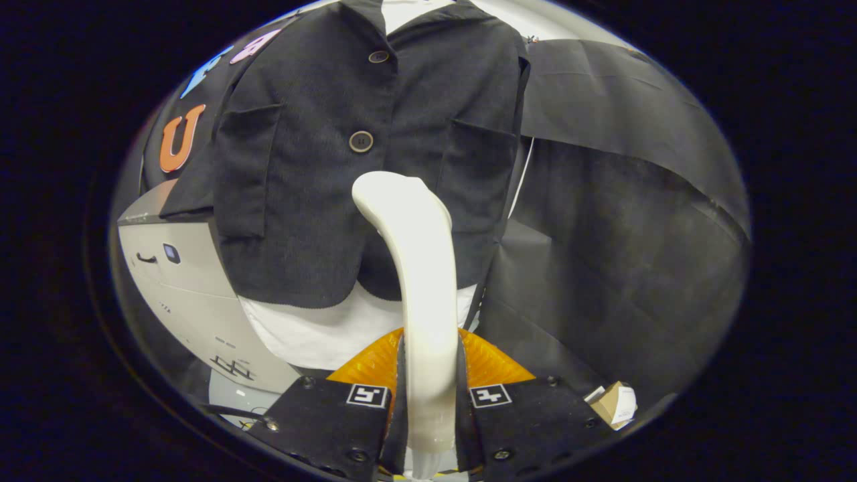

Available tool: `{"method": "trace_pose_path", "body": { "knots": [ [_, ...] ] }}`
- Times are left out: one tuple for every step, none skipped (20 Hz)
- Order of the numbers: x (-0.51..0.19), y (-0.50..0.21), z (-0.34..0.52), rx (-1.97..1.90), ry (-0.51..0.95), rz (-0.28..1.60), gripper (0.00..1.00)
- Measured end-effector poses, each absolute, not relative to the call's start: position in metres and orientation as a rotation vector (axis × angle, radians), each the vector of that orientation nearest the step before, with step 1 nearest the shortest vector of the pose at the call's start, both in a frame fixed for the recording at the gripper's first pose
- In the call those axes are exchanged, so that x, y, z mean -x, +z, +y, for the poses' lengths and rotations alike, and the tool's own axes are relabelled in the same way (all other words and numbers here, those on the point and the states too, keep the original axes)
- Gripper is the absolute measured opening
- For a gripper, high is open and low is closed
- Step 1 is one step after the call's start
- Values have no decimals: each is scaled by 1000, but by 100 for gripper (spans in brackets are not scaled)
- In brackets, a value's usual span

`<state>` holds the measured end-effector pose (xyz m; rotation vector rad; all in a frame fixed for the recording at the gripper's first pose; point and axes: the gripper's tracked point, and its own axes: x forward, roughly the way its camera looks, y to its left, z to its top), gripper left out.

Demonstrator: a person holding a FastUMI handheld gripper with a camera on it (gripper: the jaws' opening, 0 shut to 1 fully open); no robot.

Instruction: Iron the clothes twice with a garment steamer, once on the left side and once on the right side.

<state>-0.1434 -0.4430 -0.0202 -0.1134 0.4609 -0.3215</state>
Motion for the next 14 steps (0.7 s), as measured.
{"method": "trace_pose_path", "body": {
  "knots": [
    [143,-21,-442,113,-319,465,31],
    [142,-26,-442,114,-318,468,31],
    [143,-27,-442,115,-317,469,31],
    [143,-28,-442,116,-318,470,31],
    [143,-28,-442,114,-317,473,31],
    [143,-29,-442,111,-315,475,31],
    [144,-28,-441,108,-314,477,31],
    [144,-29,-442,106,-313,480,31],
    [143,-28,-441,104,-312,481,31],
    [144,-29,-441,104,-310,485,31],
    [144,-28,-440,101,-307,487,31],
    [144,-29,-439,98,-304,487,31],
    [145,-27,-438,96,-304,484,31],
    [145,-27,-438,100,-303,483,31]
  ]
}}
